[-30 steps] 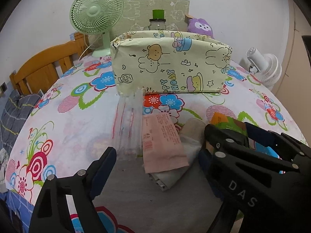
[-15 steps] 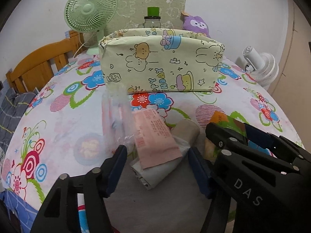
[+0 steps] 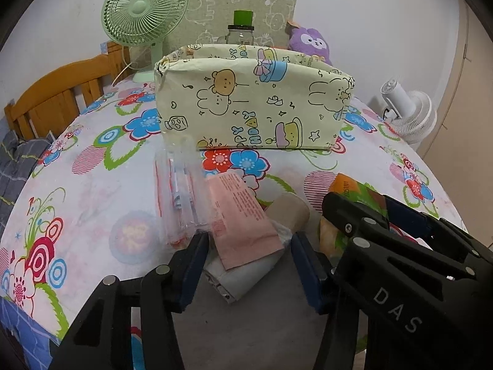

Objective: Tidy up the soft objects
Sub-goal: 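Grasp the white rolled cloth with the left tool while the right tool grasps the green tissue pack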

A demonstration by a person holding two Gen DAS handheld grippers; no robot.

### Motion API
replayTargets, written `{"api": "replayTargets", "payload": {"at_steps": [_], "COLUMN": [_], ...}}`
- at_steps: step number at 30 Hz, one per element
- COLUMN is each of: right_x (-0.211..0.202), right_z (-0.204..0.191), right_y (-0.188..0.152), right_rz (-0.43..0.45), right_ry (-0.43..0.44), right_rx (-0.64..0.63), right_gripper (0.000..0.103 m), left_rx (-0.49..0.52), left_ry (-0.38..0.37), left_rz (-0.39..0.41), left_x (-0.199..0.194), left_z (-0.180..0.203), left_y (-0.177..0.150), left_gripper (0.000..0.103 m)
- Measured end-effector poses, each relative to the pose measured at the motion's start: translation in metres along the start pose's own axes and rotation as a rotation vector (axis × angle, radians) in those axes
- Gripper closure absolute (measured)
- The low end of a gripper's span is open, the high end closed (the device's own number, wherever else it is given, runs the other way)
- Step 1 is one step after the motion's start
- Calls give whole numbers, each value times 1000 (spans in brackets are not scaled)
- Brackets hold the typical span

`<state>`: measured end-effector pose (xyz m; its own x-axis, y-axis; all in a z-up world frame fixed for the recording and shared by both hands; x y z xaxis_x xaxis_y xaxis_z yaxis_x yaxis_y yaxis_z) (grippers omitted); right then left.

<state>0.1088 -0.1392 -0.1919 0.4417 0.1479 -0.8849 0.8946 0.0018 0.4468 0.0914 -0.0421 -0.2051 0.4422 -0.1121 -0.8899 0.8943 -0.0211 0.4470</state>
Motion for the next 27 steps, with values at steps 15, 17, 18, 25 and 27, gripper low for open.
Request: {"api": "replayTargets", "payload": {"at_steps": [15, 17, 18, 25, 27], "right_x": [-1, -4, -6, -16, -21], "right_z": [3, 4, 6, 12, 12], "right_y": [-13, -13, -14, -12, -10], "right_rz": [-6, 1, 4, 24, 34], "right_ry": [-7, -8, -10, 1, 6], "right_rx": [-5, -3, 0, 11, 11], "right_gripper": [41, 41, 41, 41, 41], "left_rx": [43, 39, 40, 36, 33], "left_ry": [31, 15, 10, -3, -2], "left_rz": [-7, -13, -14, 1, 12], "left_x": [0, -1, -2, -10, -15], "left_z": [16, 18, 19, 27, 28], "left_y": [-12, -12, -12, -11, -10], "left_gripper": [66, 67, 68, 70, 71]}}
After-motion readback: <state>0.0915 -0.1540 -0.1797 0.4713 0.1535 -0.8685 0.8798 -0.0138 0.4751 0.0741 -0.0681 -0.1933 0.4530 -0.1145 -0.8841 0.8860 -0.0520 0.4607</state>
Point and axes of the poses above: each gripper's, at about its wrist camera, not at the fingertips, and x roughly the way its jaws point, z to its right, y to its top, the point moved 6 cm from there along x, roughly the way its jaws point, and after that the axes turned 15 degrees about -z, right-handed, at the moved point
